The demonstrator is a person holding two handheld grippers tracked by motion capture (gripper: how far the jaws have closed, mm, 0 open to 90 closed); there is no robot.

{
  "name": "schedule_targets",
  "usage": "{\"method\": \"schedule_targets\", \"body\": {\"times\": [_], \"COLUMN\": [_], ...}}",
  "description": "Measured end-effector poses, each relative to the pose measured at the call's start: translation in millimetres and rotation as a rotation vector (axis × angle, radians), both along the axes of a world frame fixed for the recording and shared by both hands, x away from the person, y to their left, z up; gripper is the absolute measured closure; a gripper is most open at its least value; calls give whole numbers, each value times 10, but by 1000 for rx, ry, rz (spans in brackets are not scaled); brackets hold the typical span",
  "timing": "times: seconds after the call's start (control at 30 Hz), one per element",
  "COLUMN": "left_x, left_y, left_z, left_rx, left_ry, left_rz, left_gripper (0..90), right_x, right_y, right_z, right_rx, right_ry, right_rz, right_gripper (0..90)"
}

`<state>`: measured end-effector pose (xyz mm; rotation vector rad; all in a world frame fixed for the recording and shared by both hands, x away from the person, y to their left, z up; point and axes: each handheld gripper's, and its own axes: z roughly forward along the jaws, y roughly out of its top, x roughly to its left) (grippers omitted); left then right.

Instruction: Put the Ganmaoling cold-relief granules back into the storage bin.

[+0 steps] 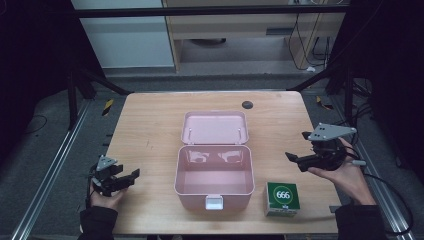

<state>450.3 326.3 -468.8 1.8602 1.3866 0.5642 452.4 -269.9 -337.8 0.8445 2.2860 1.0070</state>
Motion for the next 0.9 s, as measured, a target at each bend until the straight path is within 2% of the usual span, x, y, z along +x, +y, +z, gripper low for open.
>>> {"method": "schedule_targets", "body": {"times": [0.07,0.33,0.53,0.63,0.9], "left_x": [1,12,16,18,22], "left_y": [-6,-25,-35,-44,-76], "left_z": [-5,-27,-42,-50,-63], "left_rx": [3,12,17,19,40], "left_ry": [2,13,20,23,31], "left_rz": [-3,-15,-22,-27,-41], "left_gripper": [284,280,279,279,279], "right_x": [-14,-57,-101,-119,-153], "right_y": [47,102,148,175,257], "right_z": [51,193,280,299,282], "right_rx": [-35,-114,-160,-169,-236], "right_ry": [13,41,46,53,93], "right_rz": [43,121,173,189,245], "right_gripper": [162,150,144,141,140]}}
